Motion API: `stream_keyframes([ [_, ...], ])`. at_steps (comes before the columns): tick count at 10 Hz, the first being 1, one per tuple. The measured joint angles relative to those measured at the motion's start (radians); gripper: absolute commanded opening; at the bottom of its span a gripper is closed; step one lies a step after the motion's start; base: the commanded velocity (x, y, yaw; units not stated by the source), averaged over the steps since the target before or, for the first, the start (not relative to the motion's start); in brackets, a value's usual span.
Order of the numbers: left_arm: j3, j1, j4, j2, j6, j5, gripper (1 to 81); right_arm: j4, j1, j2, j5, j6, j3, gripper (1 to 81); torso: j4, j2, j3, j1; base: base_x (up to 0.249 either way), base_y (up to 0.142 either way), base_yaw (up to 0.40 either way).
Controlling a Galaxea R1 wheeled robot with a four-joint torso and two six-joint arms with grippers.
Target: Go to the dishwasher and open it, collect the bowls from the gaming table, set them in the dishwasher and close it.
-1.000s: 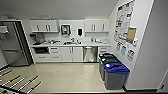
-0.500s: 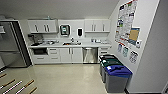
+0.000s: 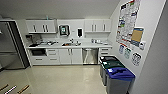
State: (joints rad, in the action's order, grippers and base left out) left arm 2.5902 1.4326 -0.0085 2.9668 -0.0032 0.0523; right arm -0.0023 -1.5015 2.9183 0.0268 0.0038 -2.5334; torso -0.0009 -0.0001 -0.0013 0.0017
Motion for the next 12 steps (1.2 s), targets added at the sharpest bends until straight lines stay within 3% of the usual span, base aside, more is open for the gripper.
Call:
stream_keyframes([
  [12, -0.001, 0.0, 0.0, 0.0, 0.0, 0.0, 81.1, 0.0, -0.002, 0.002, 0.0, 0.0, 0.0, 81.1, 0.0, 0.0, 0.0, 0.0, 0.179, 0.066, 0.0],
])
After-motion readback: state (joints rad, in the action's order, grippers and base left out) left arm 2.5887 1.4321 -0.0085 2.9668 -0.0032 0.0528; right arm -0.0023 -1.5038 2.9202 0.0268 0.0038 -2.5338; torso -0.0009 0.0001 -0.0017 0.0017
